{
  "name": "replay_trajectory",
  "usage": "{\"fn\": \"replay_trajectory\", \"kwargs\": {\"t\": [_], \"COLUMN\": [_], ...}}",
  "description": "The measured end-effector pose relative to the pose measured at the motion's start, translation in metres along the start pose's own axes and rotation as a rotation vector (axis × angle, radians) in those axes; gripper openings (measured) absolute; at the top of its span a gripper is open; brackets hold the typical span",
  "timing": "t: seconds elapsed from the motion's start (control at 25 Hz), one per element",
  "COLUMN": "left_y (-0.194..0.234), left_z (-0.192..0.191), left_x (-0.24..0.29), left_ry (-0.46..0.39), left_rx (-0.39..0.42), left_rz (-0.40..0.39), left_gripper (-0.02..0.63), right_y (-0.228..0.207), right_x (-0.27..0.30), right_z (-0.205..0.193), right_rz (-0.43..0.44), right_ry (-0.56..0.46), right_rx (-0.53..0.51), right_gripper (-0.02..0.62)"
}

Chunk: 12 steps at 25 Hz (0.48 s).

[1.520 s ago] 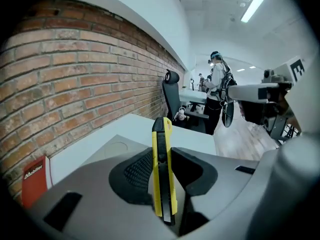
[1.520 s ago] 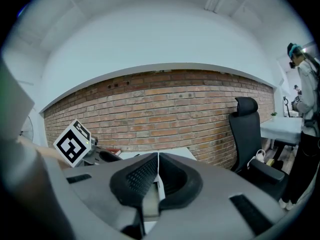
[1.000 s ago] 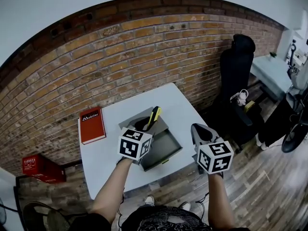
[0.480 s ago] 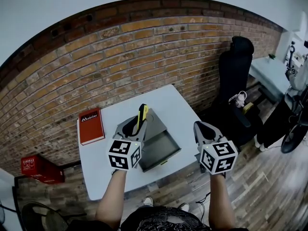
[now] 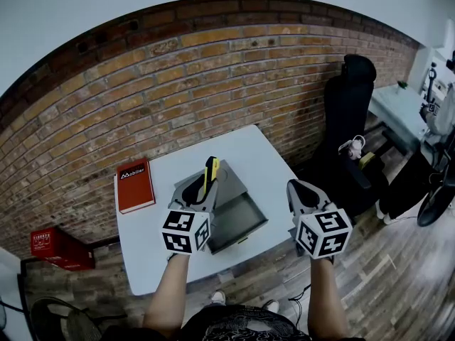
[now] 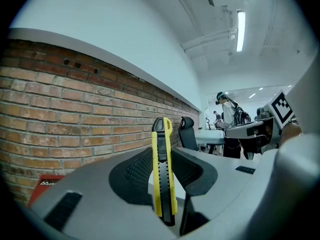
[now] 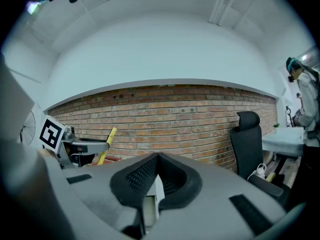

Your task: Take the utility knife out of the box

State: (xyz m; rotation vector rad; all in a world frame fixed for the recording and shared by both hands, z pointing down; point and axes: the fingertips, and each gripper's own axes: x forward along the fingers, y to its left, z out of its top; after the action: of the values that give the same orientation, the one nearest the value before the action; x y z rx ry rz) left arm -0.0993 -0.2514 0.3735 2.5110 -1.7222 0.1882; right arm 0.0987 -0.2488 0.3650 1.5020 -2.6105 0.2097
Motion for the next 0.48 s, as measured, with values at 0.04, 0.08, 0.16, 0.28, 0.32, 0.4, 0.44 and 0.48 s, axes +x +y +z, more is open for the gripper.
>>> {"fn": "replay_trajectory", "kwargs": {"t": [0.04,0.08,0.16,0.28,0.32,0.4,0.44,0.48], "left_y": [0.0003,0.0005,0.0003,-0.0008,-0.0009,-0.0014,-0.0017,-0.0020], "left_z": [-0.0001,-0.0003,-0.0012,-0.0022,-0.0022,-0.0022,-0.0026,-0.0031], "left_x": [0.0002,0.0005,0.0010,0.0013,0.0015,0.0026,0.0032,0.0037], "left_ry": [0.000,0.002,0.004,0.005,0.004,0.003,0.005,0.006], "left_rx": [-0.004,-0.007,-0.010,-0.013,-0.013,-0.014,-0.014,-0.014], "left_rz": [0.001,0.001,0.002,-0.001,-0.003,-0.007,-0.009,-0.010], "left_gripper": [0.129,0.129,0.129,0.129,0.129,0.129,0.129,0.129], "right_y": [-0.0002,-0.0004,-0.0009,-0.0017,-0.0016,-0.0018,-0.0020,-0.0022], "right_x": [0.0000,-0.0001,-0.0006,-0.0011,-0.0009,-0.0005,-0.0003,-0.0001], "right_z": [0.0001,0.0003,0.0005,-0.0002,-0.0005,-0.0013,-0.0018,-0.0025], "right_rz": [0.000,0.001,0.000,-0.002,-0.002,-0.003,-0.003,-0.004], "right_ry": [0.001,0.002,0.002,0.004,0.004,0.005,0.006,0.007], "right_rx": [0.002,0.002,0.002,0.002,0.002,0.003,0.004,0.004], "right_gripper": [0.020,0.020,0.020,0.020,0.020,0.020,0.020,0.020]}}
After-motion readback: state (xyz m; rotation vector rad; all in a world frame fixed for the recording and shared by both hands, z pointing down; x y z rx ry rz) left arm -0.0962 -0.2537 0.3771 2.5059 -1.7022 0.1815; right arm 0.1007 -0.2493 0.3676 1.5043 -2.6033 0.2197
